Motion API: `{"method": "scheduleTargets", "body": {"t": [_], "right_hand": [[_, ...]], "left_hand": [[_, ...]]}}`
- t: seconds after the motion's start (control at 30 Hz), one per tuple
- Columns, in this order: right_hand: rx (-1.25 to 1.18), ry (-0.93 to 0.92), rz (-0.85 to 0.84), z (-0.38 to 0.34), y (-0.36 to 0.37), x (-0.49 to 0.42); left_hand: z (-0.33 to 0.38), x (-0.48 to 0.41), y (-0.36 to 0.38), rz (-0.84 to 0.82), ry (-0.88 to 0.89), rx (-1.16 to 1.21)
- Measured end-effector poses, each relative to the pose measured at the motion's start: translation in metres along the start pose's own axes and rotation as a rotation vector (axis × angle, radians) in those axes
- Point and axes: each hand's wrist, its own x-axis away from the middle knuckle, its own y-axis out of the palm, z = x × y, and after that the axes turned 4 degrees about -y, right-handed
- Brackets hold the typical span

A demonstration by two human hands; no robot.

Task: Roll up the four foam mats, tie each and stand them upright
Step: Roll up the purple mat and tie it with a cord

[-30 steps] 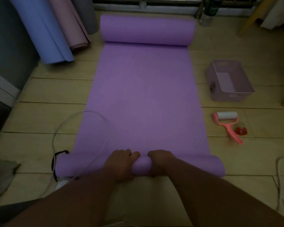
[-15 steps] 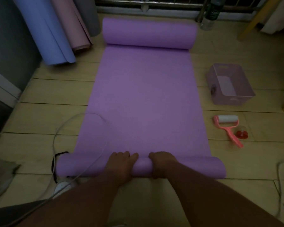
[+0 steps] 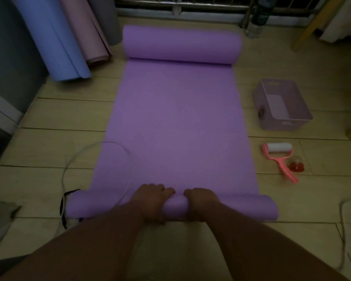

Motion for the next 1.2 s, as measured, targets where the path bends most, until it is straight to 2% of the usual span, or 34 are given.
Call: {"method": "scheduleTargets", "body": {"t": [0.1,0.23,0.37,0.43,0.53,0.57,0.67,0.87,0.93,1.07,1.2], "right_hand": [[-0.001,-0.024,-0.048,0.002,-0.012,-0.004],[0.167,-0.068,0.181,-0.003,0.002,0.010],[0.159,-0.046,0.180,-0.009,0.013,0.012],[0.108,-0.011,0.132,-0.009,0.011,0.010],[0.022,-0.004,0.031,-0.010,-0.004,0.006],[0.000,-0.008,-0.016,-0.011,-0.010,0.003],[-0.037,-0.004,-0.144,-0.014,-0.013,-0.004],[0.134,-0.049,0.085,-0.012,0.006,0.009],[0.064,-0.014,0.065,-0.010,0.004,0.007],[-0.012,-0.024,-0.043,-0.008,-0.013,0.000],[0.001,-0.049,-0.134,-0.009,-0.013,-0.006]], "left_hand": [[0.004,0.001,-0.005,-0.017,-0.058,0.069],[0.004,-0.008,-0.021,-0.123,-0.087,0.133],[0.003,-0.015,-0.028,-0.239,-0.045,0.103],[0.004,-0.010,-0.020,-0.196,-0.024,0.115],[0.005,0.003,-0.007,-0.003,0.011,0.025],[0.005,0.006,-0.005,0.018,0.008,0.008],[0.008,0.010,-0.005,-0.065,-0.055,0.033],[0.007,-0.002,-0.033,-0.217,-0.033,0.116],[0.006,-0.003,-0.031,-0.194,-0.007,0.113],[0.006,0.007,-0.011,0.030,0.032,0.058],[0.008,0.012,-0.004,-0.030,-0.041,0.047]]}}
